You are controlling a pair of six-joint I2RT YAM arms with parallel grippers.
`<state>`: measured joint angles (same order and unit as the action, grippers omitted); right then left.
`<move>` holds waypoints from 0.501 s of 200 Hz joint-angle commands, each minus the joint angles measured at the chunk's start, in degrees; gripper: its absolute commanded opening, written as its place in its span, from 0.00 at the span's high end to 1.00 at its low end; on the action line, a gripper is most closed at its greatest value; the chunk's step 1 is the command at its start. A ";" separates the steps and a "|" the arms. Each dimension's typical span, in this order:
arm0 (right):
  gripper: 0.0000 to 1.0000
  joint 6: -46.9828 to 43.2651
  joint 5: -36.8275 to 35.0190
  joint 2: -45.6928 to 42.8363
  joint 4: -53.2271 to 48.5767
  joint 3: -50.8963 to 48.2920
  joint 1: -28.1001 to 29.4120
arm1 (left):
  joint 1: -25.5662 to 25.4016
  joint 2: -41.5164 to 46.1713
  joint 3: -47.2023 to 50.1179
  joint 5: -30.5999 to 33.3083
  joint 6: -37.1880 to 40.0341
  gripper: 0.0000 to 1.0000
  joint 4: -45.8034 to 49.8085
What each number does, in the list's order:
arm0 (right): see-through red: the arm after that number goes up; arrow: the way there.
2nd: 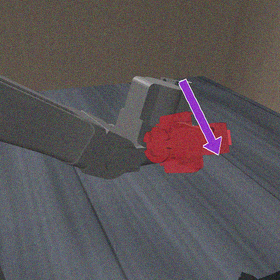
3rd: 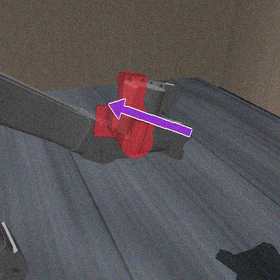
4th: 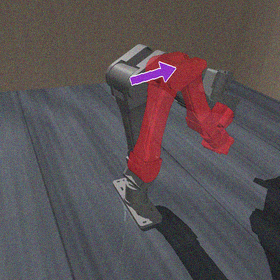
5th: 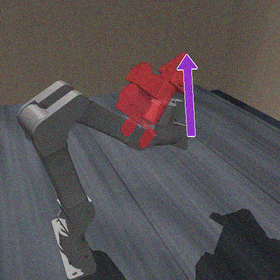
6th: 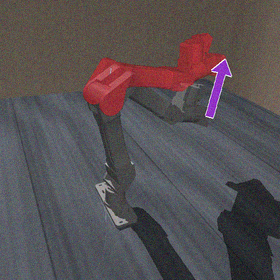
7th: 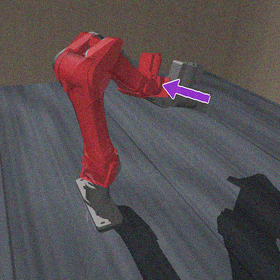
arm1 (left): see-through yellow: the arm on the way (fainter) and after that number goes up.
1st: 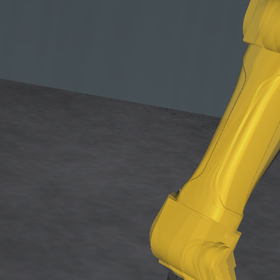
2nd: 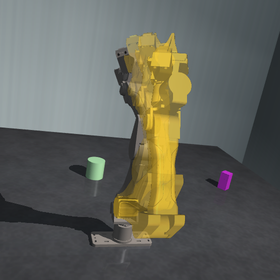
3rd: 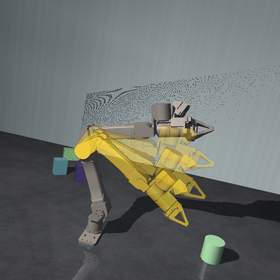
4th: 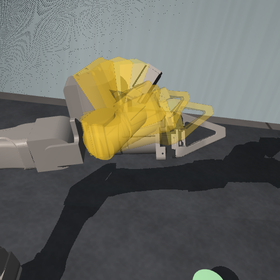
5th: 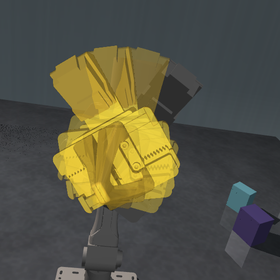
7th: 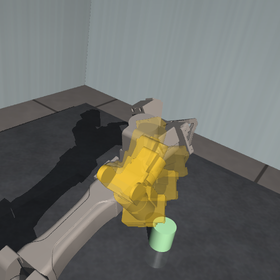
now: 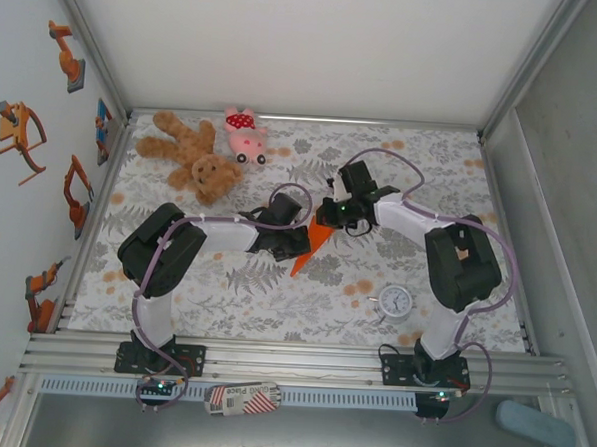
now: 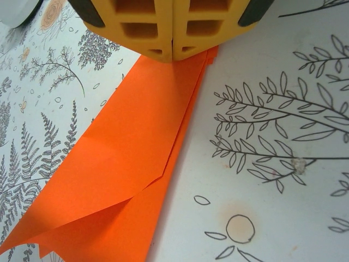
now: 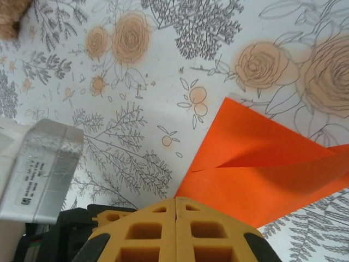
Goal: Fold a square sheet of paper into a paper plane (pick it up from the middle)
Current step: Fold the wing for the fifth time at the center of the table.
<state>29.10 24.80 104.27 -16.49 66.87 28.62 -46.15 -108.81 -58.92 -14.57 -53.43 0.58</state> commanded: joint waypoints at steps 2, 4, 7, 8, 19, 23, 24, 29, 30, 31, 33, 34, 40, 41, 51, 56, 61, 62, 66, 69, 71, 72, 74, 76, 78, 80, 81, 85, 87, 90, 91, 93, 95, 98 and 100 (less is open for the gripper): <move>1.00 1.12 2.11 1.38 0.60 -3.19 -0.06 | -0.52 -1.90 1.63 2.48 -0.63 1.00 6.40; 1.00 1.12 2.03 1.31 0.68 -3.32 -0.06 | -0.56 -1.92 1.66 2.52 -0.69 1.00 6.46; 1.00 1.08 2.06 1.29 0.75 -3.46 -0.06 | -0.52 -1.93 1.69 2.45 -0.71 1.00 6.60; 1.00 1.06 2.08 1.29 0.84 -3.48 -0.06 | -0.52 -1.93 1.74 2.49 -0.67 1.00 6.61; 1.00 0.95 2.34 1.45 1.01 -3.61 -0.06 | -0.53 -1.93 1.75 2.67 -0.64 1.00 6.80; 1.00 0.83 2.48 1.61 1.01 -3.61 -0.06 | -0.56 -1.93 1.79 2.63 -0.71 1.00 6.89; 1.00 0.80 2.51 1.67 1.01 -3.60 -0.01 | -0.54 -1.88 1.83 2.67 -0.71 1.00 6.89; 1.00 0.69 2.69 1.99 0.98 -3.54 -0.05 | -0.52 -1.93 1.80 2.65 -0.67 1.00 6.97; 1.00 0.63 2.82 2.17 1.01 -3.53 -0.06 | -0.52 -1.93 1.80 2.63 -0.65 1.00 6.98; 1.00 0.62 2.90 2.26 0.97 -3.47 -0.06 | -0.48 -1.97 1.79 2.62 -0.68 1.00 6.98; 1.00 0.57 2.94 2.39 1.00 -3.44 -0.06 | -0.51 -2.05 1.79 2.68 -0.64 1.00 6.98; 1.00 0.48 3.03 2.60 0.99 -3.42 -0.06 | -0.51 -2.03 1.79 2.74 -0.67 1.00 6.98; 1.00 0.40 3.28 3.24 0.88 -3.33 -0.06 | -0.57 -2.06 1.79 2.73 -0.70 1.00 7.23; 1.00 0.37 3.26 3.32 0.91 -3.28 -0.06 | -0.59 -2.04 1.79 2.76 -0.66 1.00 7.19; 1.00 0.01 3.69 4.37 0.92 -3.05 -0.06 | -0.56 -2.02 1.79 2.84 -0.69 1.00 7.41; 1.00 -0.07 3.89 4.78 0.90 -2.91 -0.10 | -0.52 -2.04 1.81 2.86 -0.68 1.00 7.45; 1.00 -0.20 4.03 5.27 0.92 -2.82 -0.06 | -0.54 -2.06 1.91 2.88 -0.66 1.00 7.57; 1.00 -0.20 4.03 5.27 0.92 -2.82 -0.06 | -0.53 -2.08 1.89 2.88 -0.64 1.00 7.58; 1.00 -0.39 4.06 5.76 0.93 -2.66 -0.01 | -0.55 -2.03 1.89 2.90 -0.64 1.00 7.66; 1.00 -0.51 4.04 5.97 0.93 -2.58 -0.01 | -0.56 -2.02 1.88 2.88 -0.70 1.00 7.68; 1.00 -0.57 4.03 6.13 0.87 -2.57 -0.02 | -0.55 -2.02 1.87 2.92 -0.67 1.00 7.70; 1.00 -0.60 4.03 6.21 0.90 -2.55 -0.08 | -0.58 -2.06 1.87 2.94 -0.69 1.00 7.74; 1.00 -0.60 4.03 6.36 0.93 -2.54 -0.13 | -0.56 -2.14 1.90 3.03 -0.73 1.00 7.81; 1.00 -0.68 4.01 6.56 0.93 -2.54 -0.14 | -0.53 -2.07 1.88 2.98 -0.76 1.00 7.99; 1.00 -0.75 4.03 6.67 0.91 -2.43 -0.19 | -0.52 -2.09 1.90 2.97 -0.75 1.00 8.02; 1.00 -0.78 4.03 6.90 0.88 -2.44 -0.22 | -0.45 -2.10 1.88 3.01 -0.72 1.00 8.14; 1.00 -0.78 4.03 6.90 0.88 -2.44 -0.22 | -0.49 -2.15 1.88 3.08 -0.76 1.00 8.22; 1.00 -0.91 4.03 7.23 0.93 -2.40 -0.36 | -0.46 -2.11 1.87 3.06 -0.80 1.00 8.48; 1.00 -0.96 4.10 7.36 0.91 -2.37 -0.44 | -0.50 -2.13 1.87 3.12 -0.80 1.00 8.58; 1.00 -1.04 4.08 7.50 1.00 -2.33 -0.49 | -0.48 -2.17 1.91 3.21 -0.80 1.00 8.75; 1.00 -1.10 4.06 7.56 1.05 -2.30 -0.54 | -0.46 -2.18 1.93 3.26 -0.80 1.00 8.79; 1.00 -1.18 4.08 7.62 1.14 -2.37 -0.57 | -0.44 -2.14 1.89 3.30 -0.80 1.00 8.99; 1.00 -1.23 4.07 7.68 1.29 -2.38 -0.65 | -0.43 -2.11 1.94 3.34 -0.80 1.00 9.17; 1.00 -1.36 4.17 7.82 1.43 -2.44 -0.79 | -0.43 -2.19 1.89 3.43 -0.80 1.00 9.48; 1.00 -1.45 4.20 7.87 1.59 -2.51 -0.94 | -0.43 -2.19 1.92 3.43 -0.80 1.00 9.74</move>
<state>29.21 28.38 110.15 -15.18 63.61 28.29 -46.15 -108.81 -58.92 -14.48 -53.47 0.78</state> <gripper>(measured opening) 0.050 0.058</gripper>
